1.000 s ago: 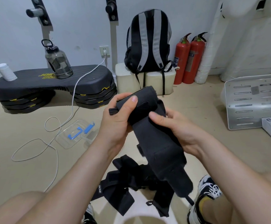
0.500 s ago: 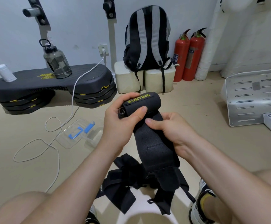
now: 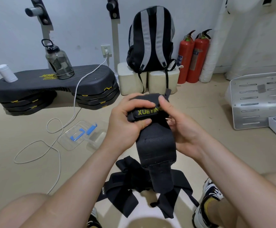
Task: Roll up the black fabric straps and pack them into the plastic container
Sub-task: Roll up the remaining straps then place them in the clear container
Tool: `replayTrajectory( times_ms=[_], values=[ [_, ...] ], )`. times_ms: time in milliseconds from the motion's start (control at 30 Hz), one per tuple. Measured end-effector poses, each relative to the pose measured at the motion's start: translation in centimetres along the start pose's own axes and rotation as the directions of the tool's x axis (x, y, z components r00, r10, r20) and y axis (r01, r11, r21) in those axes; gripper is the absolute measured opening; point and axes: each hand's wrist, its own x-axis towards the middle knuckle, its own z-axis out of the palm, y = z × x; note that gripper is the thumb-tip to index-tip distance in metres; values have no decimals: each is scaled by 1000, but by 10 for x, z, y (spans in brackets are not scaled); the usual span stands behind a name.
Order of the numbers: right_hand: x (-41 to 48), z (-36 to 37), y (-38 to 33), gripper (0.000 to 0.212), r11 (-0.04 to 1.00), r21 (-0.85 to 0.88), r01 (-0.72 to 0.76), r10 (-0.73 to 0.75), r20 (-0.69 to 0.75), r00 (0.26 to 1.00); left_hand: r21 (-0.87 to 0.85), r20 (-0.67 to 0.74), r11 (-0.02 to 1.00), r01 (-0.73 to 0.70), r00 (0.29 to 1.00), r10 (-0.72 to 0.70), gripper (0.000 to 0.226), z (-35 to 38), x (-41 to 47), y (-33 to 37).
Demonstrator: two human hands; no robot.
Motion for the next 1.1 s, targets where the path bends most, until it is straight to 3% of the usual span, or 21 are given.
replayTrajectory(
  times_ms=[133, 267, 367, 434, 500, 667, 834, 901, 967, 1034, 1101],
  values=[
    [4, -2, 2, 34, 998, 8, 65, -64, -59, 996, -53, 62, 998, 29, 998, -26, 47, 1, -3, 0],
    [6, -5, -1, 36, 991, -42, 128, -131, -76, 989, -276, 200, 937, 213, 967, -161, 45, -11, 1, 7],
    [6, -6, -1, 32, 984, -99, 151, -156, -50, 986, -142, 218, 920, 365, 918, -331, 58, -19, 6, 16],
    [5, -6, 0, 34, 976, -144, 164, -170, -30, 985, 4, 197, 935, 354, 917, -348, 59, -20, 7, 19],
    [4, -6, -1, 41, 966, -196, 166, -170, -3, 985, 43, 167, 947, 318, 932, -321, 52, -20, 8, 21],
    [0, -7, -9, 43, 968, -221, 115, -110, 34, 993, 182, 184, 978, 106, 973, -139, 52, -19, 7, 19],
    [3, -12, -11, 38, 963, -203, 176, -176, 16, 984, 167, 192, 984, 68, 976, -100, 62, -12, 4, 21],
    [3, -14, -12, 34, 966, -171, 194, -196, 7, 981, 48, 154, 983, 177, 971, -182, 64, -10, 4, 21],
    [3, -14, -15, 28, 971, -97, 220, -221, 0, 975, -152, 94, 916, 370, 928, -360, 70, -6, 2, 20],
    [4, -16, -19, 24, 967, -14, 253, -253, -32, 967, -315, 129, 771, 553, 830, -542, 70, -3, -1, 18],
    [4, -20, -23, 26, 957, 39, 286, -283, -67, 957, -345, 247, 655, 672, 738, -628, 69, 0, -3, 19]
  ],
)
